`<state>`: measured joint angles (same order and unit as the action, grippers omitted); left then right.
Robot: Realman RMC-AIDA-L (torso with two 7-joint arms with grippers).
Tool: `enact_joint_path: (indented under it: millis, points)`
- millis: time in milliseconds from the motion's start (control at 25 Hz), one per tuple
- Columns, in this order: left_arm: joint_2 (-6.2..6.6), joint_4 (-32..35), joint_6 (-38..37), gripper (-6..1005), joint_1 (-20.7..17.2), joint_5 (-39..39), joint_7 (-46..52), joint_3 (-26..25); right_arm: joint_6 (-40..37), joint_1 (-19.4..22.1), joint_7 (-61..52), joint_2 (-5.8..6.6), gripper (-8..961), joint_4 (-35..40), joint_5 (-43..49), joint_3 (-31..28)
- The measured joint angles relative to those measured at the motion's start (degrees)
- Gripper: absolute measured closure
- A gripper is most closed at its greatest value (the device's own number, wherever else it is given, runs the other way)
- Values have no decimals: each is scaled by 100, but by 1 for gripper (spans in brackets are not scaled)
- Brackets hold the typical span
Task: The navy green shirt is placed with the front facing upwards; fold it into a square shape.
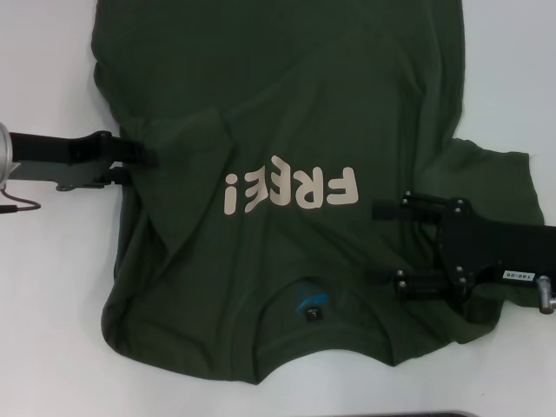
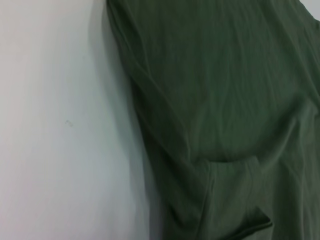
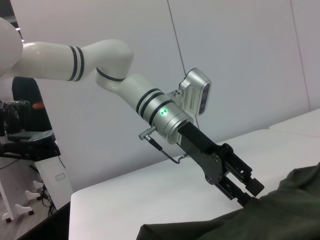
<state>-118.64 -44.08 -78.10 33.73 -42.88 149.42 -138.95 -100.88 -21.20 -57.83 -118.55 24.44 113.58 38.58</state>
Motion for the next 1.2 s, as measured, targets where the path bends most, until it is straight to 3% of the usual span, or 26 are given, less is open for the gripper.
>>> enact_joint_path:
  millis: [600, 1200]
  points:
    - [-80, -56, -154, 415, 29, -81, 16, -4, -11, 1, 0, 0, 69, 0, 7, 0]
    - [-70, -16, -89, 424, 55, 11, 26, 45, -20, -32, 0, 0, 71, 0, -14, 1]
